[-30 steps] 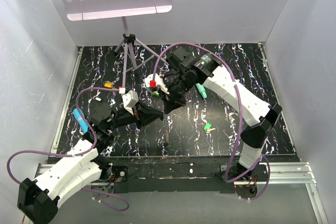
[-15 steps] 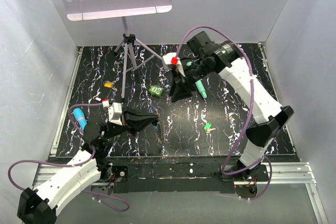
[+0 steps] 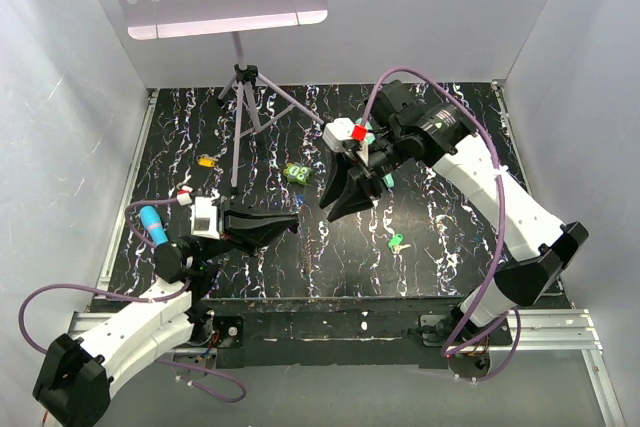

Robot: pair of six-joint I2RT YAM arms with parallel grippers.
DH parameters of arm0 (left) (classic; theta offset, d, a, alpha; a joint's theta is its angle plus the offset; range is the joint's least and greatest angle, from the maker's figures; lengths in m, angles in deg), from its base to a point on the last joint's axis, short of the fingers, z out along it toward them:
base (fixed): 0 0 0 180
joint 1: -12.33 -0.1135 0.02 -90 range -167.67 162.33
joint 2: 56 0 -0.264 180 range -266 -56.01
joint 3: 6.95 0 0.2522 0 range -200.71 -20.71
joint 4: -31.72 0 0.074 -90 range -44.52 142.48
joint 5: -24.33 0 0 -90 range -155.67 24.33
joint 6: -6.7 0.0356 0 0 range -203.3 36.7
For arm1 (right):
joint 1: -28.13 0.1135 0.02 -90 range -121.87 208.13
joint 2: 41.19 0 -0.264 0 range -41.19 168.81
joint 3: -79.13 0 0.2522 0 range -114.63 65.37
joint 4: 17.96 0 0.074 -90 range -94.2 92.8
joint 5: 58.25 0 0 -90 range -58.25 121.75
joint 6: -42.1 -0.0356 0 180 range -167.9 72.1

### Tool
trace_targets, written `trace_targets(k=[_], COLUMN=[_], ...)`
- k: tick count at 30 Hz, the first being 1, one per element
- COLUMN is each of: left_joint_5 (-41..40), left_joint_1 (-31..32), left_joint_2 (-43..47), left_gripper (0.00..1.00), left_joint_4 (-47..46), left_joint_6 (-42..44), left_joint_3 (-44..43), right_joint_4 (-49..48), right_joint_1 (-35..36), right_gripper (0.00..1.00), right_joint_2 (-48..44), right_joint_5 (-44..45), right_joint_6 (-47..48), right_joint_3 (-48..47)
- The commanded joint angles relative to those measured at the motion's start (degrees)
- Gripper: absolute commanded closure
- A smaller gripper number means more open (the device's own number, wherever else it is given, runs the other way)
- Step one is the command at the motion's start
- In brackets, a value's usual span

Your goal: Put the keys on the keyring

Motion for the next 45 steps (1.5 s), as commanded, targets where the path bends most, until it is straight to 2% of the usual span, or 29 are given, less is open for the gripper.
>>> trace_targets(k=[1,7,20,40,42,45], left_joint_5=[-0.21,-0.29,-0.65,-4.25,-5.04,-6.01], left_joint_1=[0.32,0.32,0.32,0.32,0.32,0.32], left_joint_2=[-1.1,-1.54,-2.16,2.32,3.02,3.99], left_gripper=[1.0,1.0,1.0,1.0,1.0,1.0], left_joint_4=[-7.99,-8.78,-5.89,3.6,4.66,6.15], left_joint_6=[-3.3,-4.18,-3.22,0.82,1.35,2.14], left_joint_3=[-1.1,-1.01,-0.84,-0.75,-0.58,-0.4], right_joint_4=[-6.74,-9.38,-11.06,-15.89,-16.41,-17.21], right_joint_1=[1.97,3.72,6.71,7.51,7.51,7.51], right_gripper=[0.59,0.6,0.63,0.75,0.8,0.97], right_joint_2=[1.11,2.52,3.66,4.72,4.81,4.81], right_joint_5=[-0.97,0.09,2.11,7.38,7.82,8.0], right_joint_6=[-6.82,-11.57,-13.78,-20.63,-21.51,-22.3], right_joint_3=[-1.85,-3.97,-4.32,-4.85,-4.76,-4.5])
